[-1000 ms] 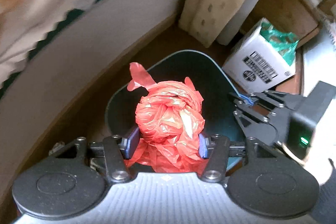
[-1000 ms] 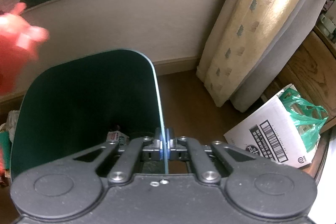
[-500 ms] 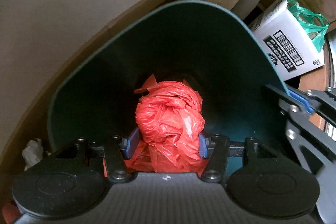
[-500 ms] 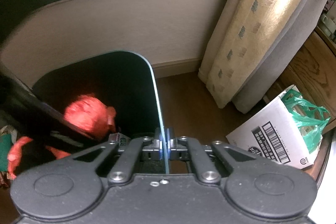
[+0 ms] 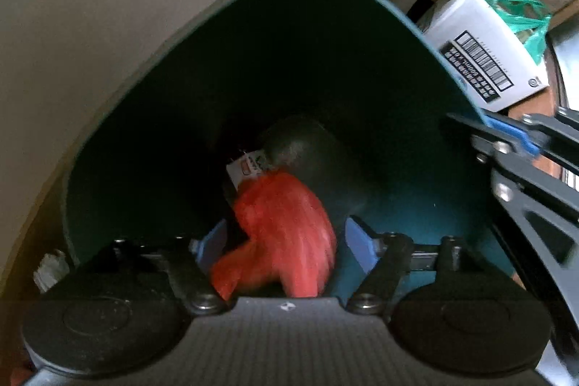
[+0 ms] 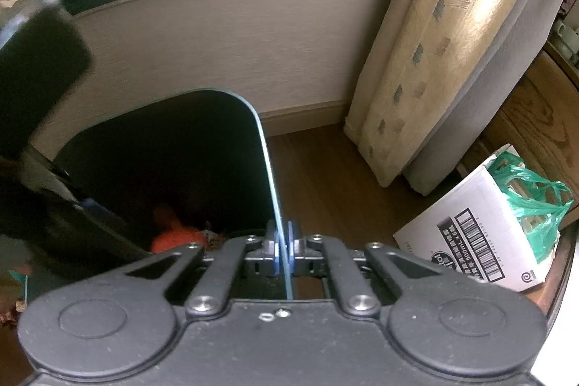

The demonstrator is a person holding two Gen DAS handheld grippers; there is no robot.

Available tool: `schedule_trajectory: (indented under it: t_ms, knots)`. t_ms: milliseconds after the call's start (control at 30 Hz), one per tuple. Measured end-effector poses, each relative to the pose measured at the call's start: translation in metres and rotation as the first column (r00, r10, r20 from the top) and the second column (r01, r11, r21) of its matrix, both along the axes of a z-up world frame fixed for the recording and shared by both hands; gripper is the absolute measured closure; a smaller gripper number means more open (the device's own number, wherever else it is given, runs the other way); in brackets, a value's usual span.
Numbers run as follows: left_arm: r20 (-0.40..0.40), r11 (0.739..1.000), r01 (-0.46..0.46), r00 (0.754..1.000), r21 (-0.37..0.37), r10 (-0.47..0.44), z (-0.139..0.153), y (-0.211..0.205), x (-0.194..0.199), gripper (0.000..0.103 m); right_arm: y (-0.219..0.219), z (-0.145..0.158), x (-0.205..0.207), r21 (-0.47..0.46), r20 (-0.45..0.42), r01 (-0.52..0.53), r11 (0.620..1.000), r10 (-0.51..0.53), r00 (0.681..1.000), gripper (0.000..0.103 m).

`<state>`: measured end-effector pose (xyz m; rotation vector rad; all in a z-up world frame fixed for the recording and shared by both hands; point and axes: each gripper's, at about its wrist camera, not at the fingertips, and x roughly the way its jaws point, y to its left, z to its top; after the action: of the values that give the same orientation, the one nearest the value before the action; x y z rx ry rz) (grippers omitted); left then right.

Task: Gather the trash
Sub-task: 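Carry the red bag into the green bin and open the left tool, then return the left tool to the pile and grasp the green-and-white paper wrapper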

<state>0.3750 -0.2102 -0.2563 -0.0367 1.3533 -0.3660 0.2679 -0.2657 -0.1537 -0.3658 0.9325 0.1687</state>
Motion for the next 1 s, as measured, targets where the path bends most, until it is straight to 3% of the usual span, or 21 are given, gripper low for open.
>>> schedule_trajectory:
  t_ms: [333,500,733,1000]
  knots:
    - [0.052,0.996,-0.068,0.996,-0.055,0.071,0.056,0.073,-0.033,0.029,0.002,0.000,-0.001,-0.012,-0.002,-0.007,1.000,0.007,1.000,0.099]
    - [0.086,0.989,-0.146,0.986,-0.007,0.146,0.077,0.133,-0.055,0.029,0.011,0.001,-0.003,-0.032,-0.005,-0.027,0.999,0.027,1.000,0.099]
    - [0.056,0.961,-0.252,0.967,0.110,0.247,0.054,0.211,-0.088,0.026,0.048,-0.003,-0.027,-0.203,0.036,-0.132,0.970,0.142,0.989,0.101]
    - [0.026,0.952,-0.272,0.962,0.137,0.271,0.005,0.250,-0.104,0.026,0.050,0.006,-0.022,-0.171,-0.049,-0.060,0.984,0.052,0.997,0.099]
